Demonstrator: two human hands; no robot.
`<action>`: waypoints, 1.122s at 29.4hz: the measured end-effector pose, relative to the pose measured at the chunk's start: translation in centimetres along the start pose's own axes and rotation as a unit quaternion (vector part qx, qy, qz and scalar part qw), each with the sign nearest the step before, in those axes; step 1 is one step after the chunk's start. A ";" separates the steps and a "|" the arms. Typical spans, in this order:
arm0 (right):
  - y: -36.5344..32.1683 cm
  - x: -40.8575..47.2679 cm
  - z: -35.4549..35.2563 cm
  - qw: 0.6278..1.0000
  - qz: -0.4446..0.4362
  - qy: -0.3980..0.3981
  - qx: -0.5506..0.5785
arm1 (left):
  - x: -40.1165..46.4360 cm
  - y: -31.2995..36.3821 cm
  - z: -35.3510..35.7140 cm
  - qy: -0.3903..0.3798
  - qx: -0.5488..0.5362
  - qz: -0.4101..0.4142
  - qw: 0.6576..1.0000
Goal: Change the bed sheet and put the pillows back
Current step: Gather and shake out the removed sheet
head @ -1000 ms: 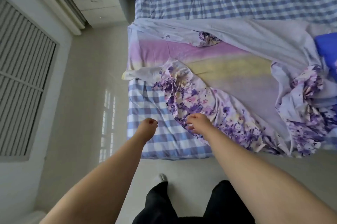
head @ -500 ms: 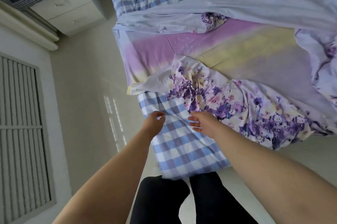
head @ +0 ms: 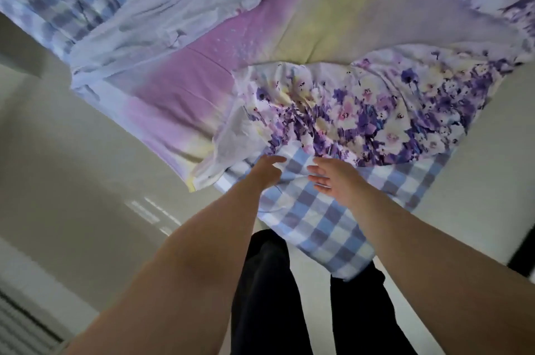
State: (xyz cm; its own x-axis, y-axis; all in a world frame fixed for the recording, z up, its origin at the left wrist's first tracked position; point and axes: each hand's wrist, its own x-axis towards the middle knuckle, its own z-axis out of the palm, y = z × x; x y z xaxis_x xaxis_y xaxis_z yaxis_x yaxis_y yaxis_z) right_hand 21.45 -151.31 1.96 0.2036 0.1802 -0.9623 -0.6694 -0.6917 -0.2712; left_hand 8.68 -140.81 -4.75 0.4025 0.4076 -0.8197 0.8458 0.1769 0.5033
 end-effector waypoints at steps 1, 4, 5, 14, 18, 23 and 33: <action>0.7 0.2 0.4 1.000 0.009 0.009 0.015 | 0.9 -0.1 -0.5 -0.009 0.007 0.005 1.000; 2.0 0.5 1.3 0.999 0.013 0.022 0.025 | 3.4 -0.4 -1.6 -0.037 0.033 0.014 0.999; 2.1 0.9 1.7 0.999 0.009 0.028 0.030 | 4.2 -0.5 -2.0 -0.048 0.029 0.007 0.998; 2.9 2.2 2.4 0.997 -0.045 0.054 0.045 | 5.1 1.3 -2.4 -0.011 -0.065 0.043 0.997; 2.6 1.5 2.6 0.974 -0.176 0.115 -0.079 | 0.2 5.2 -2.5 -0.059 -0.237 0.061 0.968; -0.3 -0.5 3.9 0.887 -0.307 0.198 -0.282 | -5.3 10.2 -3.7 -0.095 -0.264 0.088 0.956; -9.3 -4.5 2.7 0.844 -0.463 0.203 -0.181 | -4.0 15.5 -11.2 0.041 -0.156 0.086 0.983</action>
State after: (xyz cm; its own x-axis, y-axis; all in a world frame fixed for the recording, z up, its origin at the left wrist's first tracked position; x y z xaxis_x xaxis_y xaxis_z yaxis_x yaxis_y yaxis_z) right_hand 24.82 -143.80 8.78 0.7963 0.5572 -0.2356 0.1581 -0.5676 -0.8080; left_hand 16.30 -129.70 9.40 0.4904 0.5239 -0.6964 0.6135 0.3601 0.7029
